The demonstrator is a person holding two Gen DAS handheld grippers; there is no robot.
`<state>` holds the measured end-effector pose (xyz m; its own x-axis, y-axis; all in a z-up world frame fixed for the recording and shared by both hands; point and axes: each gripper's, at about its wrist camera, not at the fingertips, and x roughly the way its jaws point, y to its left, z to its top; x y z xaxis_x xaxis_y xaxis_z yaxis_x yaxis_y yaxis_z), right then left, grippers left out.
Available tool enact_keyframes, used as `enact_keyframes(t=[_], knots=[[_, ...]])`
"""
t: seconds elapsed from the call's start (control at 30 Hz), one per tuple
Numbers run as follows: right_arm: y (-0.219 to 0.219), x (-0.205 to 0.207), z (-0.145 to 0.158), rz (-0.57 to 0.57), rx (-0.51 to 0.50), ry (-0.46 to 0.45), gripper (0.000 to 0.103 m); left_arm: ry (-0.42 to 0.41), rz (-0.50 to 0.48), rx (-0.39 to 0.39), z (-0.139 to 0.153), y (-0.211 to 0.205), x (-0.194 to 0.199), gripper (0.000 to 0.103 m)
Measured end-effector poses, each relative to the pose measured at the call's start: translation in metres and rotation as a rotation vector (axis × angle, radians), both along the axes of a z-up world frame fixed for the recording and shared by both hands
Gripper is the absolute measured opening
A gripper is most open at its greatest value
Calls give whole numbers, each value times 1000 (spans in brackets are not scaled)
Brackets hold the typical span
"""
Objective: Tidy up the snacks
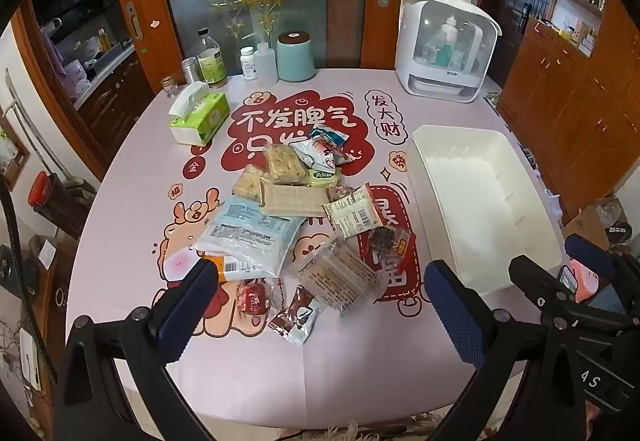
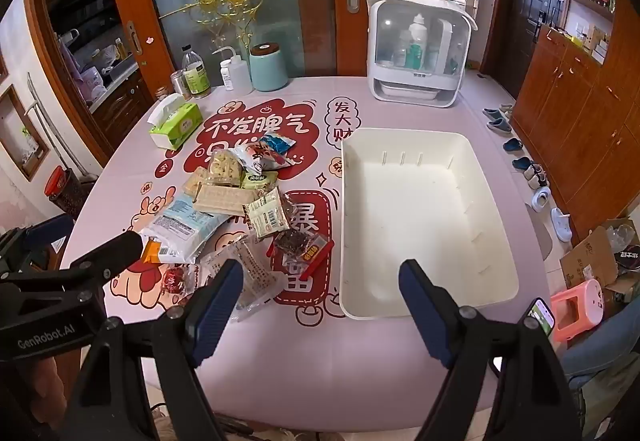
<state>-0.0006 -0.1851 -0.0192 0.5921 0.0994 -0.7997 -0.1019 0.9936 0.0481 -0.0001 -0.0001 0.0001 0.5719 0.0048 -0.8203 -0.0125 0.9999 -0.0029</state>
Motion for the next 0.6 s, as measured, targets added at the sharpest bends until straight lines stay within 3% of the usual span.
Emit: enact_keyframes(t=[0.6], knots=[[1, 2, -1, -2, -1, 1, 81, 16, -7, -13, -4, 4, 4, 102]])
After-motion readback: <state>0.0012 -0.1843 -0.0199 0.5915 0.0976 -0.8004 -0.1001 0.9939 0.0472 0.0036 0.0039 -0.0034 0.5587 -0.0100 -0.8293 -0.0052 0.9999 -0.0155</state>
